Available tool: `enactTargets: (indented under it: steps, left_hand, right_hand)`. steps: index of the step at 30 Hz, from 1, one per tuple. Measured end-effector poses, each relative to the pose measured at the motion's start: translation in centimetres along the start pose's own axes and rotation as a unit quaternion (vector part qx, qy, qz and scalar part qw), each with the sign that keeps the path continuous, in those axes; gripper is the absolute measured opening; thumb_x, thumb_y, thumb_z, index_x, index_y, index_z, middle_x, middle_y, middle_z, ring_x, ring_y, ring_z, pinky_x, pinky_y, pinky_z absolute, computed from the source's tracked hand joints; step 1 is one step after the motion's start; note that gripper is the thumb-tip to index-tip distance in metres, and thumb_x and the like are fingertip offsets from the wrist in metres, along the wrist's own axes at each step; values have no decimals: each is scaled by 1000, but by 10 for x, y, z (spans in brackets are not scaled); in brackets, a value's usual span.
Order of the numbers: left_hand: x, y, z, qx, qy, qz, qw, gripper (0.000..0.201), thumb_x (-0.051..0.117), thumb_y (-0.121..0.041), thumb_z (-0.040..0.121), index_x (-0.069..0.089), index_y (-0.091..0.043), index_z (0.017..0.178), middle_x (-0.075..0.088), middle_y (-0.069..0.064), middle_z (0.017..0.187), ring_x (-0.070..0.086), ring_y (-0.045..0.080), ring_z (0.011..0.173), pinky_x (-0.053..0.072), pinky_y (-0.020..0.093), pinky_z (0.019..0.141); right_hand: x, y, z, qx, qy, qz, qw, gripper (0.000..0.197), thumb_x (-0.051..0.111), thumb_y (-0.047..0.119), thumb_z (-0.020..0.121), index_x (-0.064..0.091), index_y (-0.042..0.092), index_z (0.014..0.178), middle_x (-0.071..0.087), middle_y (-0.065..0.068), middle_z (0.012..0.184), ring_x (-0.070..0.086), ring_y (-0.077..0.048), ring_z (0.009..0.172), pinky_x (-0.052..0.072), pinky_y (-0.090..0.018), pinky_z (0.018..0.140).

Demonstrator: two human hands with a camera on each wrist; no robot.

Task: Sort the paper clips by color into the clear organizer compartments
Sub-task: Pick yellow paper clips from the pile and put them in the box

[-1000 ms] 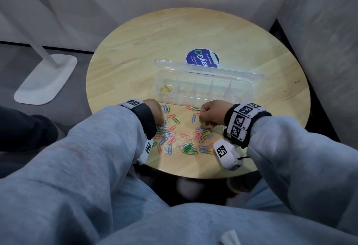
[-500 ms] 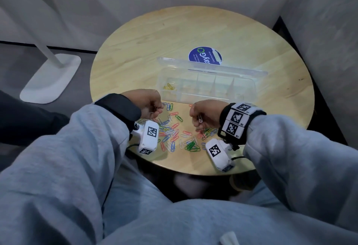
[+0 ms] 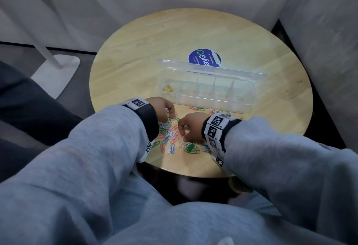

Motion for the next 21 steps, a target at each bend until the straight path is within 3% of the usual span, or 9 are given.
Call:
enactTargets:
  steps: [5, 9, 11, 14, 18, 21]
  left_hand:
    - [8, 0, 6, 0, -10, 40, 999, 15, 64, -11, 80, 60, -25, 84, 44, -14, 65, 42, 6, 59, 30, 18, 48]
    - [9, -1, 9, 7, -11, 76, 997, 12, 66, -15, 80, 58, -23, 84, 50, -8, 71, 45, 11, 63, 29, 18, 47]
    - [9, -1, 11, 13, -13, 93, 996, 14, 67, -16, 80, 56, -23, 86, 52, -4, 78, 48, 16, 73, 28, 19, 48]
    - [8, -2, 12, 21, -26, 98, 995, 16, 67, -19, 79, 60, -22, 93, 53, -2, 84, 47, 18, 80, 31, 22, 53]
    - [12, 1, 15, 28, -7, 109, 994, 10, 65, -20, 81, 57, -24, 86, 55, -3, 91, 49, 17, 82, 35, 22, 63]
    - [15, 3, 16, 20, 8, 114, 993, 9, 62, -20, 84, 54, -23, 86, 56, -2, 93, 49, 17, 82, 35, 24, 69]
  right_hand:
    - [3, -8, 6, 10, -10, -14, 1000, 5, 60, 15, 82, 59, 20, 82, 49, 9, 63, 50, -16, 72, 35, -20, 52]
    - [-2, -31, 3, 73, -40, 122, 989, 13, 66, 17, 79, 57, 22, 70, 60, 4, 68, 55, -14, 64, 51, -27, 63]
    - [-7, -45, 1, 91, -58, 265, 958, 23, 69, 11, 78, 54, 20, 63, 63, -2, 69, 57, -12, 55, 49, -26, 59]
    - [-7, -61, -2, 101, -66, 451, 884, 26, 66, 1, 82, 50, 14, 64, 58, -7, 63, 50, -6, 36, 39, -19, 40]
    - [-6, -70, -4, 103, -69, 571, 812, 24, 54, -9, 86, 54, 10, 72, 58, -2, 54, 49, -8, 40, 39, -16, 35]
    - [-6, -64, -6, 104, -47, 589, 800, 26, 41, -8, 92, 56, 8, 77, 49, -7, 63, 47, -8, 40, 39, -16, 34]
Point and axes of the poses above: each hand's wrist, its own z-axis towards the middle knuckle, its own x-axis out of the palm, y = z × x, the point moved 6 cm from there along z, towards the middle knuckle
